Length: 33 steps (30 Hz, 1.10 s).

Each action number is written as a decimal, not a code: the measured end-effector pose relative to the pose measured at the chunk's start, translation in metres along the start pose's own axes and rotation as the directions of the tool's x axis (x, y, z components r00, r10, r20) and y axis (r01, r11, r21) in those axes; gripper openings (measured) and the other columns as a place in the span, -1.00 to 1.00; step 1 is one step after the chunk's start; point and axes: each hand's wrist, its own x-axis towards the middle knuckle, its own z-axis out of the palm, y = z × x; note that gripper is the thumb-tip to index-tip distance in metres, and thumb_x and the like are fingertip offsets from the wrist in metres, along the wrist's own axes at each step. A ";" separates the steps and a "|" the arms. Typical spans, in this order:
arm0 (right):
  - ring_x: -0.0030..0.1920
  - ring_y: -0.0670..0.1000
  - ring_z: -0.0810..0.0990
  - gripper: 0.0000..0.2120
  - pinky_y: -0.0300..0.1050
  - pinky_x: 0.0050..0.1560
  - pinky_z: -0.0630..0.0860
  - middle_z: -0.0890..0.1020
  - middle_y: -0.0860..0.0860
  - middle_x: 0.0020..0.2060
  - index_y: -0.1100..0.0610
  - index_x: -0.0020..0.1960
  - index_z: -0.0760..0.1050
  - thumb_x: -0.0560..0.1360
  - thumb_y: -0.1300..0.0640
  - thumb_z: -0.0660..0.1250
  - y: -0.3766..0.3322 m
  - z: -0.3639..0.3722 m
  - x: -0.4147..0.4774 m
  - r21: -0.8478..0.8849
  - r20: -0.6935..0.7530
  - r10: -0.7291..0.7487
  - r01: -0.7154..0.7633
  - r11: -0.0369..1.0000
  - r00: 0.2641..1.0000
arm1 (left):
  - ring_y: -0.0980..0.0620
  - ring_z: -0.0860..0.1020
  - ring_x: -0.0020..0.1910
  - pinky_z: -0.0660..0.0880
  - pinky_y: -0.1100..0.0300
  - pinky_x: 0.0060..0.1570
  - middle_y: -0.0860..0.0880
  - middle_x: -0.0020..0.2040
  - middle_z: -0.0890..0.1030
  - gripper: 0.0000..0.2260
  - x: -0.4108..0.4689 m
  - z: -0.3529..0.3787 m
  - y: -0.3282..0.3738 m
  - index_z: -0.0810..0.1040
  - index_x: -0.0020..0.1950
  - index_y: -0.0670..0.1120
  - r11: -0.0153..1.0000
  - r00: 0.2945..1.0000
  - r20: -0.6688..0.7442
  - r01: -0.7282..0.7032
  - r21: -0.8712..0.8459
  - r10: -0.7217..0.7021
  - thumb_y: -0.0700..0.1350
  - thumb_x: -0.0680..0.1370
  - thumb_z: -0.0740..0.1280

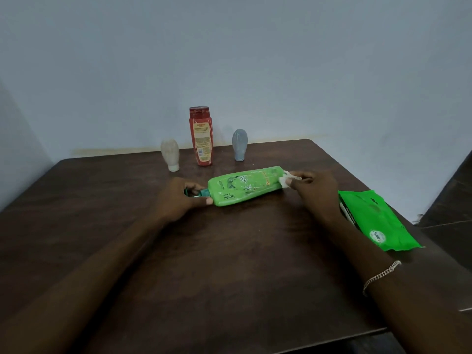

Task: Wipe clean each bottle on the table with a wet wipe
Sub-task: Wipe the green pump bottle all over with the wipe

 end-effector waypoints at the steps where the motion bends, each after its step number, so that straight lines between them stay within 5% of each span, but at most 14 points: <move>1: -0.23 -0.17 0.66 -0.75 -0.13 -0.09 0.61 0.74 -0.09 -0.22 0.00 0.04 0.71 0.37 0.00 0.51 0.000 0.001 0.001 -0.011 -0.014 -0.011 0.011 1.000 1.000 | 0.15 0.59 -0.14 0.45 0.17 -0.18 0.15 -0.15 0.68 -0.83 0.000 0.000 -0.002 0.65 -0.08 0.23 1.000 1.000 0.010 -0.011 0.016 0.011 0.09 0.39 0.58; 11: -0.15 -0.02 0.65 -0.74 -0.12 -0.11 0.54 0.72 0.04 -0.12 0.08 0.10 0.68 0.45 0.03 0.47 0.009 0.007 0.007 -0.197 0.004 -0.191 0.188 0.962 0.982 | 0.31 0.58 -0.17 0.39 0.29 -0.25 0.43 -0.14 0.63 -0.85 -0.006 0.000 -0.007 0.65 0.00 0.28 0.991 0.990 0.060 -0.132 0.017 0.131 0.15 0.45 0.49; 15: -0.15 0.08 0.60 -0.78 -0.16 -0.18 0.40 0.64 0.11 -0.12 0.14 0.11 0.68 0.49 0.13 0.42 0.008 0.014 0.006 -0.272 0.042 -0.246 0.248 0.930 0.968 | 0.23 0.57 -0.22 0.37 0.36 -0.30 0.33 -0.18 0.64 -0.87 -0.010 0.004 -0.004 0.67 -0.04 0.21 0.972 0.968 0.104 -0.232 0.024 0.229 0.19 0.50 0.39; 19: -0.15 0.13 0.58 -0.76 -0.06 -0.14 0.48 0.58 0.13 -0.08 0.19 0.14 0.66 0.51 0.23 0.33 -0.002 0.024 0.001 -0.327 0.139 -0.279 0.310 0.893 0.950 | 0.12 0.60 -0.19 0.50 0.16 -0.26 0.14 -0.12 0.70 -0.59 -0.008 0.007 -0.010 0.72 0.09 0.07 0.963 0.961 0.082 -0.267 0.034 0.263 0.34 0.47 0.37; 25: -0.26 -0.04 0.45 -0.79 -0.23 -0.21 0.32 0.57 0.07 -0.09 0.20 0.10 0.65 0.53 0.18 0.33 -0.032 0.048 -0.040 -0.212 0.302 -0.496 0.564 0.798 0.814 | 0.10 0.56 -0.29 0.47 0.05 -0.30 0.13 -0.22 0.66 -0.60 -0.006 0.007 -0.015 0.70 -0.02 0.14 0.967 0.963 0.093 -0.256 0.012 0.254 0.40 0.44 0.30; 31: -0.19 0.10 0.52 -0.80 -0.16 -0.20 0.33 0.54 0.10 -0.13 0.23 0.10 0.66 0.52 0.25 0.34 -0.013 0.034 -0.017 -0.320 0.162 -0.313 0.350 0.881 0.936 | 0.17 0.59 -0.22 0.42 0.30 -0.31 0.27 -0.12 0.68 -0.80 -0.010 0.008 -0.012 0.66 0.02 0.26 0.968 0.966 0.066 -0.250 0.001 0.249 0.26 0.46 0.39; 33: -0.19 0.12 0.53 -0.79 -0.15 -0.19 0.38 0.54 0.11 -0.12 0.24 0.08 0.66 0.53 0.23 0.31 -0.019 0.038 -0.021 -0.347 0.171 -0.339 0.379 0.858 0.925 | 0.17 0.60 -0.20 0.42 0.32 -0.30 0.29 -0.10 0.67 -0.85 -0.010 0.010 -0.010 0.62 -0.02 0.31 0.968 0.966 0.079 -0.249 0.015 0.247 0.27 0.46 0.37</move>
